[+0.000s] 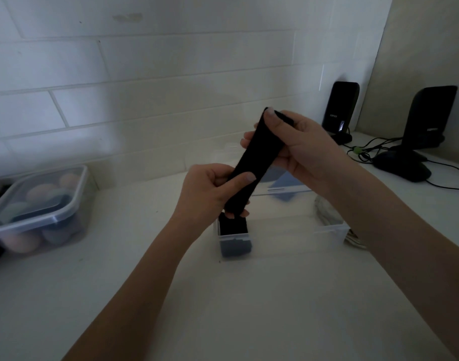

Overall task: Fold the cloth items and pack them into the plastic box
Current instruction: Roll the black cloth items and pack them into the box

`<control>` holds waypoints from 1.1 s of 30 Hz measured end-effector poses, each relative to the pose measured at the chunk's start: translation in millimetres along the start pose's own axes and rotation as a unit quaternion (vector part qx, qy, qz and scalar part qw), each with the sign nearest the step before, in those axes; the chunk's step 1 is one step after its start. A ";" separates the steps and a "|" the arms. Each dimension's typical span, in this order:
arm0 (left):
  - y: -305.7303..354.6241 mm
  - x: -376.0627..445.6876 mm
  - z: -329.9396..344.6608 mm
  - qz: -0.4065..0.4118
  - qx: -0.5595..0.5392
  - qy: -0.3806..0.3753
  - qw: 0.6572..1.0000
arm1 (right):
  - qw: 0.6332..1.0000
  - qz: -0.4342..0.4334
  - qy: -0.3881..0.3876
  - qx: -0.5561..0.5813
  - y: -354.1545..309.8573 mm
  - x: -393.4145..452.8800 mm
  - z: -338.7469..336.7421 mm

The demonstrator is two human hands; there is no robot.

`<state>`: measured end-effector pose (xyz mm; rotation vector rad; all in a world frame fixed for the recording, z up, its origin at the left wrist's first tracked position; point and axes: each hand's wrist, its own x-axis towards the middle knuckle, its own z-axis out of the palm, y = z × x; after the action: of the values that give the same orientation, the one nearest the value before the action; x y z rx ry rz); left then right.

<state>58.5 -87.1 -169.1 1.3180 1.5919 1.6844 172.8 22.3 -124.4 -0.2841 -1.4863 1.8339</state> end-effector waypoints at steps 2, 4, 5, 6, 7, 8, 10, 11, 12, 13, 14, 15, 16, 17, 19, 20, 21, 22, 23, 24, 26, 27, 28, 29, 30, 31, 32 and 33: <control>-1.6 1.5 -1.7 0.020 0.010 0.028 0.999 | 0.999 0.022 -0.035 -0.007 1.8 -0.3 -0.4; -2.9 2.9 -4.0 0.035 0.002 0.043 0.998 | 0.994 0.054 -0.085 -0.045 4.6 -1.7 -1.5; -3.0 3.3 -4.9 0.041 -0.003 0.046 0.998 | 0.990 0.065 -0.107 -0.067 6.2 -2.8 -1.9; -3.4 3.5 -5.2 0.047 -0.007 0.049 0.998 | 0.987 0.069 -0.120 -0.081 8.1 -3.5 -2.0; -4.3 4.1 -5.3 0.055 -0.006 0.057 0.997 | 0.987 0.063 -0.121 -0.084 9.6 -3.1 -2.3; -5.4 4.6 -5.1 0.067 0.005 0.071 0.995 | 0.989 0.049 -0.110 -0.083 10.1 -2.4 -1.9; -8.7 6.8 -5.8 0.098 0.063 0.120 0.986 | 0.992 0.006 -0.078 -0.095 8.4 -0.9 -1.2; -10.5 8.0 -6.6 0.112 0.092 0.150 0.978 | 0.992 -0.014 -0.068 -0.108 7.3 -0.3 -1.5; -12.4 9.2 -7.9 0.125 0.124 0.181 0.968 | 0.990 -0.029 -0.066 -0.124 6.8 0.0 -2.0; -14.5 9.9 -10.2 0.136 0.163 0.212 0.954 | 0.986 -0.039 -0.073 -0.142 7.0 0.2 -2.6; -15.2 10.3 -12.1 0.141 0.197 0.236 0.941 | 0.982 -0.048 -0.084 -0.164 7.3 -0.5 -1.8; -16.2 10.9 -14.2 0.137 0.216 0.245 0.935 | 0.976 -0.056 -0.096 -0.185 7.7 -1.3 -1.0; -16.4 11.5 -15.3 0.120 0.211 0.235 0.941 | 0.971 -0.066 -0.105 -0.202 8.5 -2.4 0.6; -15.6 11.9 -15.0 0.097 0.181 0.211 0.956 | 0.968 -0.076 -0.110 -0.212 9.3 -3.0 1.8; -13.5 11.4 -11.4 0.053 0.080 0.146 0.985 | 0.962 -0.100 -0.108 -0.231 8.6 -4.3 3.9; -11.9 10.7 -9.5 0.032 0.034 0.117 0.992 | 0.956 -0.118 -0.111 -0.245 8.0 -5.0 4.4; -10.3 10.6 -8.0 0.010 -0.005 0.093 0.996 | 0.949 -0.134 -0.118 -0.261 7.7 -5.3 4.5; -8.6 10.9 -7.1 -0.016 -0.047 0.073 0.996 | 0.941 -0.146 -0.128 -0.278 7.6 -5.5 4.6; -7.0 11.8 -7.0 -0.046 -0.097 0.057 0.993 | 0.933 -0.152 -0.138 -0.296 8.3 -5.4 4.6; -4.8 12.6 -7.3 -0.079 -0.158 0.045 0.983 | 0.924 -0.155 -0.152 -0.314 9.4 -5.5 4.7; -2.3 14.4 -10.2 -0.120 -0.269 0.033 0.955 | 0.896 -0.167 -0.180 -0.370 15.1 -5.7 5.7; -1.2 14.9 -11.8 -0.128 -0.297 0.030 0.946 | 0.875 -0.179 -0.191 -0.407 19.0 -6.2 7.1; -0.8 15.2 -13.0 -0.131 -0.310 0.026 0.941 | 0.856 -0.190 -0.199 -0.438 22.9 -6.6 8.4; -2.0 15.7 -14.0 -0.129 -0.312 0.024 0.941 | 0.839 -0.198 -0.202 -0.464 26.2 -7.0 9.7; -3.3 16.1 -14.6 -0.126 -0.311 0.025 0.942 | 0.825 -0.203 -0.204 -0.486 29.2 -6.7 10.3; -5.6 17.4 -15.7 -0.127 -0.308 0.032 0.942 | 0.813 -0.207 -0.207 -0.504 31.3 -6.7 11.0; -7.3 18.4 -16.9 -0.130 -0.307 0.042 0.942 | 0.803 -0.209 -0.208 -0.518 33.4 -6.8 11.9; -9.1 19.7 -18.5 -0.132 -0.307 0.052 0.941 | 0.794 -0.214 -0.209 -0.529 35.7 -6.7 12.3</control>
<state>31.7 -77.4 -168.9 0.6799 1.0846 1.8792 155.7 6.9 -155.2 -0.0314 -2.5366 0.5534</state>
